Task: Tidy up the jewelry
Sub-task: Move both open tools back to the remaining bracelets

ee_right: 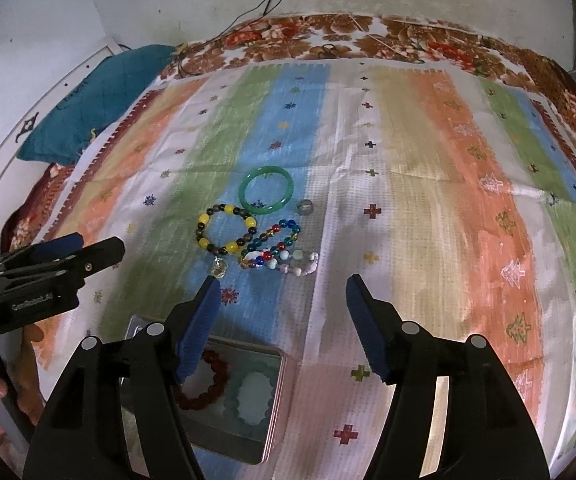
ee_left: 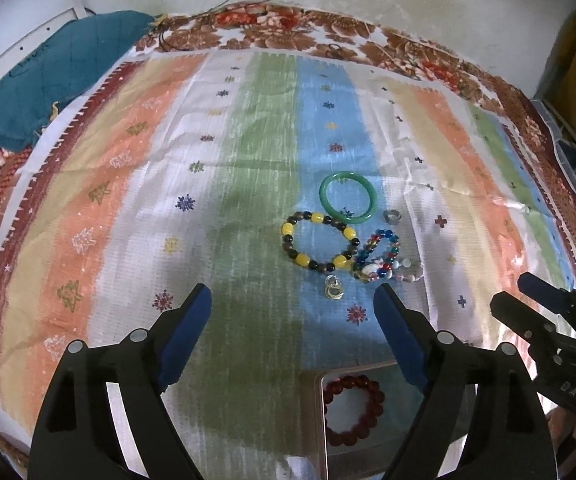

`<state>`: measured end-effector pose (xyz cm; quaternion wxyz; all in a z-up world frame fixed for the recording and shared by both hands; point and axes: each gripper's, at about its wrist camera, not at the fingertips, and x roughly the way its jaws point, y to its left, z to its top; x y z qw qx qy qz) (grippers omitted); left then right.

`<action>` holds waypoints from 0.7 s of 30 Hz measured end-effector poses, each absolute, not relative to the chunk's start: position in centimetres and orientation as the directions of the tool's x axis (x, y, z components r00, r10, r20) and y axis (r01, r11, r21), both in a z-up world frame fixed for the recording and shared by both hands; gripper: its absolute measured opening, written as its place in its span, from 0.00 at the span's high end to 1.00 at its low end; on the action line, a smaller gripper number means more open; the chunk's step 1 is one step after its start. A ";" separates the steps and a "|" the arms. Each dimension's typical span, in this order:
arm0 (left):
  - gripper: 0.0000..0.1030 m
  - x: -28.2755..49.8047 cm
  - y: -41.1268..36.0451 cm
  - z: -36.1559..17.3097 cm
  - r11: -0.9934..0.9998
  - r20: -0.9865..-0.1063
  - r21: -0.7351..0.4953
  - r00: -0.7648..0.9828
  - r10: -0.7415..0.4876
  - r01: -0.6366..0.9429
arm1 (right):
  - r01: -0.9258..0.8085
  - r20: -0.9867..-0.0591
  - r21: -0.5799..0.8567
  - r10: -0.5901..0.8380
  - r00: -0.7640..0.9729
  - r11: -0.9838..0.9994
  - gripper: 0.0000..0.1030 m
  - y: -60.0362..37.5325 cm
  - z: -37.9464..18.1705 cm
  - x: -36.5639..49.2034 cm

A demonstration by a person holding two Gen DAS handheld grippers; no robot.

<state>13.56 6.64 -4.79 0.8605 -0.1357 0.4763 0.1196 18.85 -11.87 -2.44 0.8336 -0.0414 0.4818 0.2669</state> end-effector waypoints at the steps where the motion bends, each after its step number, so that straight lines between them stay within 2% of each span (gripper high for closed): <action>1: 0.20 13.8 6.7 -4.9 0.935 -0.854 -0.113 0.514 0.081 -0.336 | -0.482 -0.826 0.187 0.403 0.394 0.856 0.37 -11.8 -2.5 18.9; 7: 0.17 14.6 6.4 -4.9 0.943 -0.849 -0.094 0.520 0.092 -0.320 | -0.487 -0.831 0.188 0.403 0.385 0.853 0.36 -11.4 -3.1 19.5; 21: 0.16 17.0 6.4 -6.5 0.949 -0.867 -0.073 0.489 0.091 -0.306 | -0.489 -0.853 0.196 0.394 0.343 0.850 0.36 -10.2 -5.5 22.1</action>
